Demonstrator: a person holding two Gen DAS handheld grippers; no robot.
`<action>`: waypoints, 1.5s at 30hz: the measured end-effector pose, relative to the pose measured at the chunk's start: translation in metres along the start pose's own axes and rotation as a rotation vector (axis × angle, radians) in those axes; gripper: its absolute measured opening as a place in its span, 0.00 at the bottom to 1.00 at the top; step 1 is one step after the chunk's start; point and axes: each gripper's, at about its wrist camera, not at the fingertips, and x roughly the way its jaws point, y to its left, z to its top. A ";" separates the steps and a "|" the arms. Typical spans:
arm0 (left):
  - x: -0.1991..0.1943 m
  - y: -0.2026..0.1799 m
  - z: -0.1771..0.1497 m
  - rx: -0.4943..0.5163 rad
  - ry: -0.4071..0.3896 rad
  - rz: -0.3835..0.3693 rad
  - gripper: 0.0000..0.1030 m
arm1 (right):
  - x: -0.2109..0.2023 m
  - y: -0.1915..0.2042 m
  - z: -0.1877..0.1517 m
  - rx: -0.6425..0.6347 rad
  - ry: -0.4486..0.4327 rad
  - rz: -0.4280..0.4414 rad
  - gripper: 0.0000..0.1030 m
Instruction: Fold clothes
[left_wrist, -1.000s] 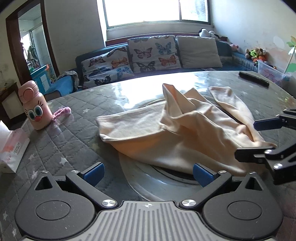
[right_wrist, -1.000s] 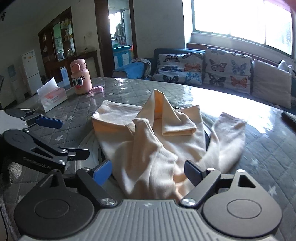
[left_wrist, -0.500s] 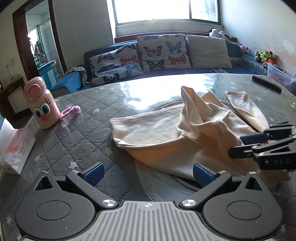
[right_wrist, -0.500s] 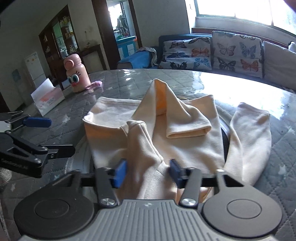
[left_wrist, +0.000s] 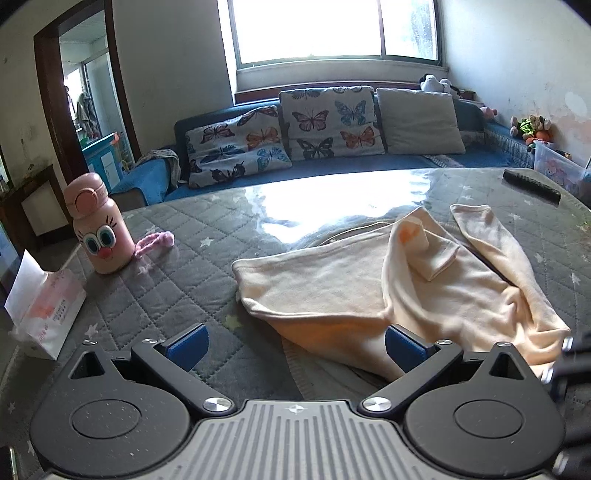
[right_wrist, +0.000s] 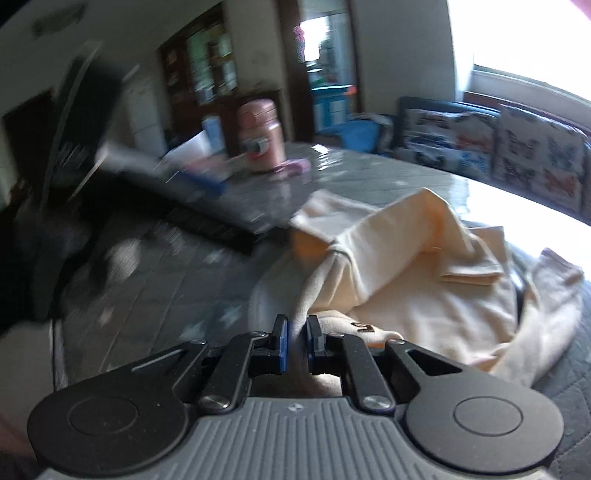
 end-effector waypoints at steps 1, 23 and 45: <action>-0.001 -0.002 0.000 0.004 -0.003 -0.006 1.00 | 0.001 0.006 -0.003 -0.017 0.010 0.012 0.09; 0.049 -0.061 0.035 0.150 0.006 -0.138 0.98 | -0.052 -0.085 0.006 0.168 -0.042 -0.182 0.26; 0.087 -0.084 0.045 0.202 0.026 -0.161 0.05 | 0.044 -0.200 0.020 0.314 0.054 -0.429 0.03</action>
